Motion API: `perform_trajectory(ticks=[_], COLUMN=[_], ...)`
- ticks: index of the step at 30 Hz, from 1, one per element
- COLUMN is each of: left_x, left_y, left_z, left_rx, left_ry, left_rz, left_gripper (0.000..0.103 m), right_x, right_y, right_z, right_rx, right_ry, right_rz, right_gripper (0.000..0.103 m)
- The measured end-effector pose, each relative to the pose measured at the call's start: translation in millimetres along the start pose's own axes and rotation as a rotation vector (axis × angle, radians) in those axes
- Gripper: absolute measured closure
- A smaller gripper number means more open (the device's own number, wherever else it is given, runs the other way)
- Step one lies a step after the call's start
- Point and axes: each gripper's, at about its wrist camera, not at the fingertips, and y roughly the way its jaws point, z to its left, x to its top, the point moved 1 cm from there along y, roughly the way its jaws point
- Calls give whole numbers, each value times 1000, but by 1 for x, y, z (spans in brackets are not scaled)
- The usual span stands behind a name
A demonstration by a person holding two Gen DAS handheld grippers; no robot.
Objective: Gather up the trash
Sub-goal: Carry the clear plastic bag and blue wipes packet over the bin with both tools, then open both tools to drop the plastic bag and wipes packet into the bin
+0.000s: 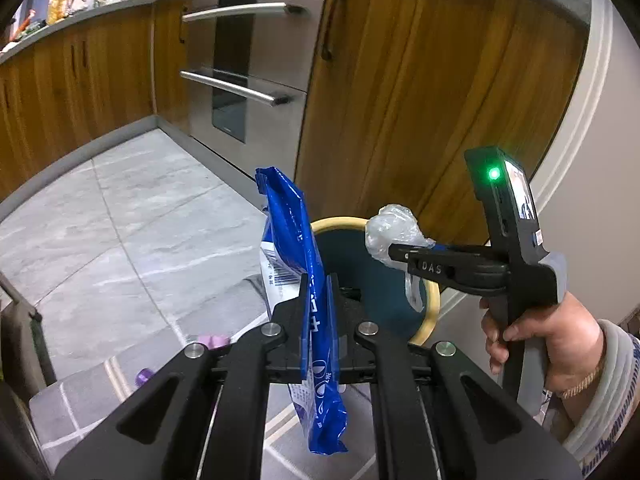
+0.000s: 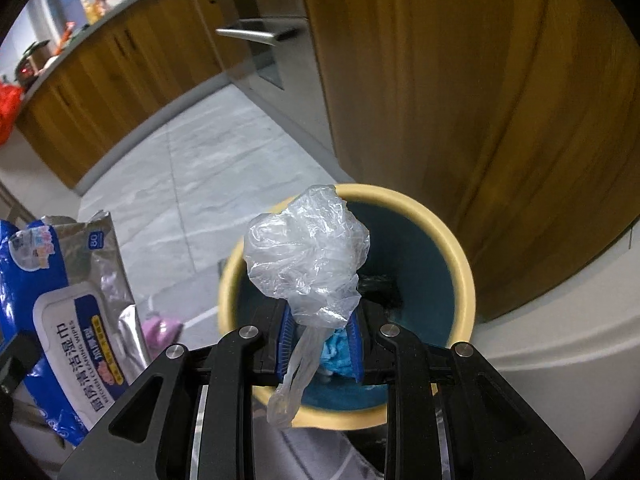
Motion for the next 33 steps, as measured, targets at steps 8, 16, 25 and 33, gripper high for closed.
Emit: perform_trajectory(ticks=[8,16,25,33], left_x=[9,27,32,30], left_y=[58,88,104,99], left_z=[-11,-15,-23,-21], left_rx=[-36,-54,-57,-70], left_ry=[48,48,104,97], left_rz=[49,58,82,79], left_gripper=[96,96,96,92], right_x=[-10,-10,-8,-9], right_y=[26,34,32,30], right_z=[-1,-6,-8,-10], right_rx=[-47,-73,-93,-97], right_ry=[-1,47,68,76], right_rz=[66,94,90,100], right_gripper=[78,78,77,68])
